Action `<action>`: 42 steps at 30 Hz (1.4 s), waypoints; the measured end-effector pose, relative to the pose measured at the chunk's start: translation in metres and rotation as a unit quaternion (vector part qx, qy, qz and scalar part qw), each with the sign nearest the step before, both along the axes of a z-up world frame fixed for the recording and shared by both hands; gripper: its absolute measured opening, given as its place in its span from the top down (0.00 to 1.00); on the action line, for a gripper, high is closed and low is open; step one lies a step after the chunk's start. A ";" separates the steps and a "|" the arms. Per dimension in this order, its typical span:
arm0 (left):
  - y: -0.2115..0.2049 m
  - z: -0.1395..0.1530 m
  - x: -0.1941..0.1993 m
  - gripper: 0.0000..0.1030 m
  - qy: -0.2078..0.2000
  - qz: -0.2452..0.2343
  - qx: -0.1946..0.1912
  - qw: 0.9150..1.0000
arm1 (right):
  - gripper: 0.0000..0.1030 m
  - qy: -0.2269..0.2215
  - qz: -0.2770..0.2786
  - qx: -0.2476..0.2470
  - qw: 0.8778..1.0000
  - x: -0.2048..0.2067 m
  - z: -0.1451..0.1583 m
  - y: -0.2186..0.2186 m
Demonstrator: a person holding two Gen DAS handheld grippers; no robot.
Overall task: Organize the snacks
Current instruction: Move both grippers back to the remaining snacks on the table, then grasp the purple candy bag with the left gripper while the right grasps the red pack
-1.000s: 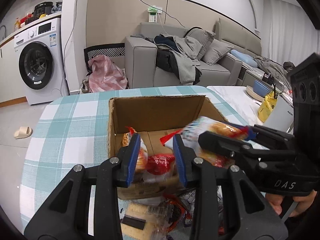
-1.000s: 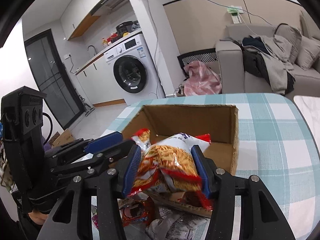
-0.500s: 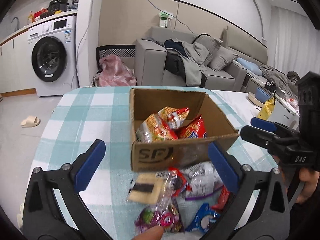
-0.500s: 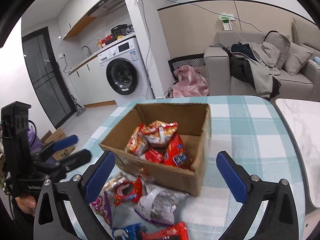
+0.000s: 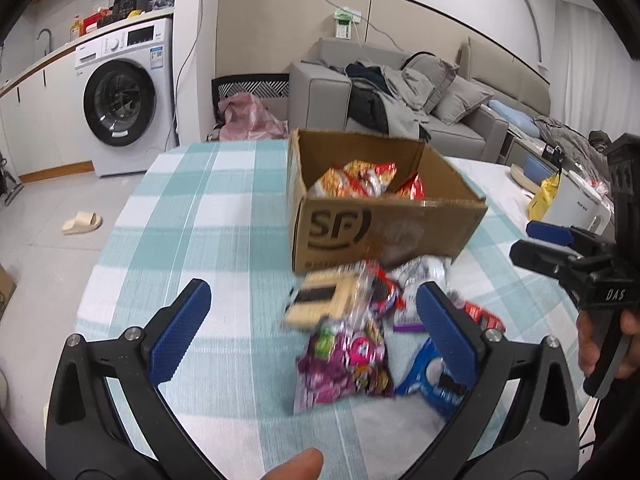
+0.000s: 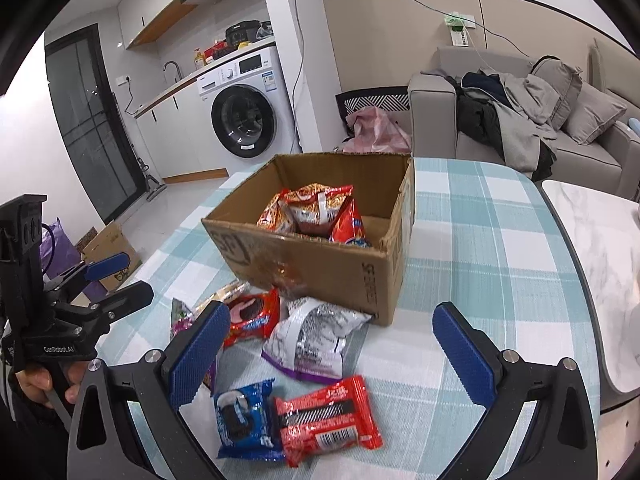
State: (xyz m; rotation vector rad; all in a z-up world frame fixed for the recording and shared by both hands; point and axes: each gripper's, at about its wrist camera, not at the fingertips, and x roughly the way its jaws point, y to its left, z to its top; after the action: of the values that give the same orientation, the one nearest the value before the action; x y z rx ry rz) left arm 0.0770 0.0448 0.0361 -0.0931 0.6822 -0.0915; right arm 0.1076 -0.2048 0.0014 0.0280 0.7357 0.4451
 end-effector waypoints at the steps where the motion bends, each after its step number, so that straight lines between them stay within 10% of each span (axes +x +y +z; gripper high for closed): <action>1: 0.000 -0.004 -0.005 0.01 0.005 -0.001 0.001 1.000 | 0.00 0.002 0.001 -0.002 1.000 -0.001 -0.002 0.000; 42: -0.016 -0.076 0.013 0.01 0.089 -0.018 -0.015 0.996 | 0.00 0.101 0.048 -0.097 0.989 -0.016 -0.085 0.011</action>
State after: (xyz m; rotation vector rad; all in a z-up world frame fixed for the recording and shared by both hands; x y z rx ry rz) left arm 0.0902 0.0292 -0.0402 -0.1196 0.8604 -0.1298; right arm 0.0920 -0.1939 -0.0841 -0.1476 0.9806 0.4655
